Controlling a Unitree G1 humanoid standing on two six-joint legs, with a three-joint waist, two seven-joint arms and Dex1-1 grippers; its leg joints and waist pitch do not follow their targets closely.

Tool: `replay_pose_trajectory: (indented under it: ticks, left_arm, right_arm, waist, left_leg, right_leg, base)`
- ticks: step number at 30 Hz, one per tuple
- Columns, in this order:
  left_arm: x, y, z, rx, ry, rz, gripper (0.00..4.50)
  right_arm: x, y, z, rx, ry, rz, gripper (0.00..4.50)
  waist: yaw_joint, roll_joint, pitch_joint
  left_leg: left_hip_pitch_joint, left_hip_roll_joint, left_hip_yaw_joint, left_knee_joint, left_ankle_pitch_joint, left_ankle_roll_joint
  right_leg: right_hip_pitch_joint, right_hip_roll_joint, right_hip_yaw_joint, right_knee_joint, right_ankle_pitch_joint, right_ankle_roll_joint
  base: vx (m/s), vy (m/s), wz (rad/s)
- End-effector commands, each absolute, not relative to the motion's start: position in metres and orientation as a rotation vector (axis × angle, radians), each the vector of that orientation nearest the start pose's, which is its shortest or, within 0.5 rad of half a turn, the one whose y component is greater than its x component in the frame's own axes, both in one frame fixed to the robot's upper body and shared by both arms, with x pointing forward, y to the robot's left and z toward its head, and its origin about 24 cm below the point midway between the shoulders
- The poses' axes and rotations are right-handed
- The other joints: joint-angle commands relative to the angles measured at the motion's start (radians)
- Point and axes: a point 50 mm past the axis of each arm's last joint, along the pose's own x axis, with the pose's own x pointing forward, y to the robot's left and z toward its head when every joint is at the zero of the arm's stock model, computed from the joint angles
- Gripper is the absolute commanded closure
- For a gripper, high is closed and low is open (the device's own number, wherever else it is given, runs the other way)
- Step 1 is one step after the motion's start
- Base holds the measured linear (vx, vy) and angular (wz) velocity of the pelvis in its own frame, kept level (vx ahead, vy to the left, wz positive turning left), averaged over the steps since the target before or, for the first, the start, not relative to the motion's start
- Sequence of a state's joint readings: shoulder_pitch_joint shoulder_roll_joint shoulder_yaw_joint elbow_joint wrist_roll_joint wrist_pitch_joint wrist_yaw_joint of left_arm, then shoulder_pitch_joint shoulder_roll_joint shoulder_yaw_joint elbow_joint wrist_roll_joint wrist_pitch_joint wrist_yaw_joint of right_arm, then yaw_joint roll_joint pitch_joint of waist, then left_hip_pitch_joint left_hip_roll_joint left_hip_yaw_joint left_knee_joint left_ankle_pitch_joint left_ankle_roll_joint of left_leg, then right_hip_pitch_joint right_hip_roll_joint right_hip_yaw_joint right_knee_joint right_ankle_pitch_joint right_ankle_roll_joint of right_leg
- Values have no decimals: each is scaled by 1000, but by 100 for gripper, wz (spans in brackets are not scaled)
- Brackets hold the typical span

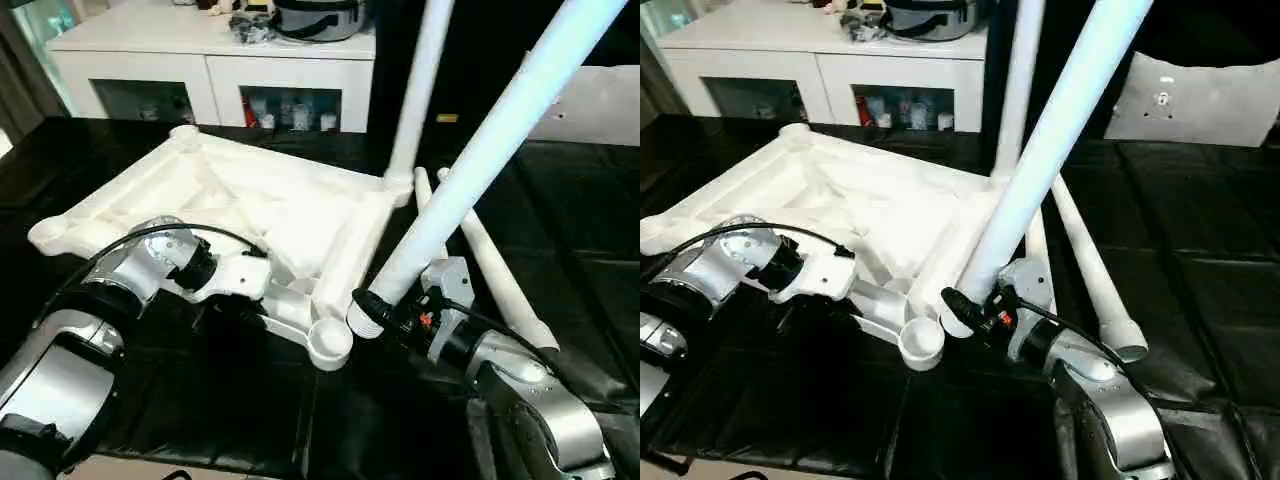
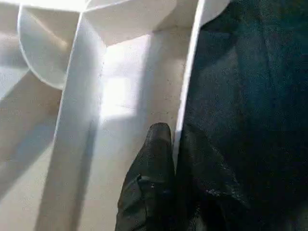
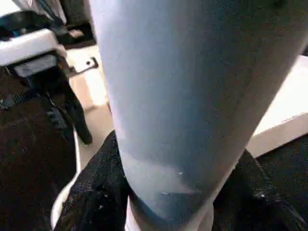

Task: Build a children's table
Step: Rotate table base

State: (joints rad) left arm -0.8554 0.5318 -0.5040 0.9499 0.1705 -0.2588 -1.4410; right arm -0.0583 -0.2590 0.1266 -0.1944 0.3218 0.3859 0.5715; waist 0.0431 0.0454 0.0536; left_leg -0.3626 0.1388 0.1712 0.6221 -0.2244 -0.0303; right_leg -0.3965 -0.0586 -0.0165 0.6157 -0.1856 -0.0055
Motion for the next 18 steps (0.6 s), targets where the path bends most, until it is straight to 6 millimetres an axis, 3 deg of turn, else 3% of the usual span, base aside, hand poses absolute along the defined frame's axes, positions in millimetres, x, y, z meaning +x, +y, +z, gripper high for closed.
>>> replay_pose_trajectory:
  ticks: [1, 5, 9, 10, 11, 13, 14, 15, 17, 18]
  left_arm:
    - [332, 191, 61, 771, 749, -1455, 450]
    - [333, 183, 52, 615, 720, -1325, 450]
    - [331, 175, 46, 554, 694, -1266, 450]
    - [325, 169, 43, 565, 657, -1268, 450]
    - [325, 169, 43, 565, 657, -1268, 450]
    - [321, 164, 42, 553, 630, -1263, 450]
    - [318, 160, 43, 564, 591, -1285, 450]
    - [318, 160, 43, 564, 591, -1285, 450]
    - [313, 154, 44, 605, 525, -1329, 450]
    - [311, 153, 43, 638, 500, -1342, 450]
  right_arm:
    - [248, -124, 74, 99, 134, 776, 262]
    - [251, -125, 76, 125, 126, 742, 262]
    - [253, -123, 75, 131, 126, 734, 262]
    - [255, -122, 76, 133, 125, 732, 262]
    - [255, -122, 76, 133, 125, 732, 262]
    - [257, -121, 77, 140, 124, 729, 262]
    - [258, -121, 77, 145, 124, 725, 262]
    - [258, -121, 77, 145, 124, 725, 262]
    - [258, -121, 76, 144, 131, 726, 262]
    - [259, -121, 75, 139, 135, 727, 262]
  waist:
    - [7, 1, -55]
    - [0, 1, -51]
    - [-4, 0, -48]
    - [-5, -5, -51]
    - [-5, -1, -51]
    - [-4, 1, -50]
    - [-4, -14, -51]
    - [-2, -8, -50]
    - [0, -6, -52]
    - [-1, -13, -52]
  left_leg:
    - [10, 81, -37, -93, -216, -24]
    - [15, 82, -37, -95, -248, -19]
    - [15, 81, -41, -100, -282, -19]
    - [12, 85, -43, -101, -272, -18]
    - [10, 89, -45, -103, -266, -17]
    - [17, 82, -39, -100, -271, -9]
    - [13, 85, -39, -102, -255, -6]
    - [12, 85, -41, -103, -252, -5]
    - [14, 86, -39, -105, -249, -3]
    - [14, 86, -38, -104, -245, -1]
  right_leg:
    - [48, -99, 47, -72, -208, -273]
    - [45, -98, 47, -80, -274, -273]
    - [43, -98, 47, -89, -374, -239]
    - [47, -102, 49, -87, -365, -237]
    - [48, -104, 49, -84, -355, -239]
    - [37, -96, 49, -92, -388, -223]
    - [40, -97, 49, -91, -364, -223]
    - [40, -97, 49, -88, -366, -221]
    - [36, -95, 48, -89, -360, -212]
    - [35, -94, 48, -89, -349, -212]
  base:
    - [0, 0, 0]
    - [0, 0, 0]
    - [0, 0, 0]
    - [0, 0, 0]
    - [0, 0, 0]
    - [0, 0, 0]
    - [0, 0, 0]
    - [0, 0, 0]
    - [0, 0, 0]
    - [0, 0, 0]
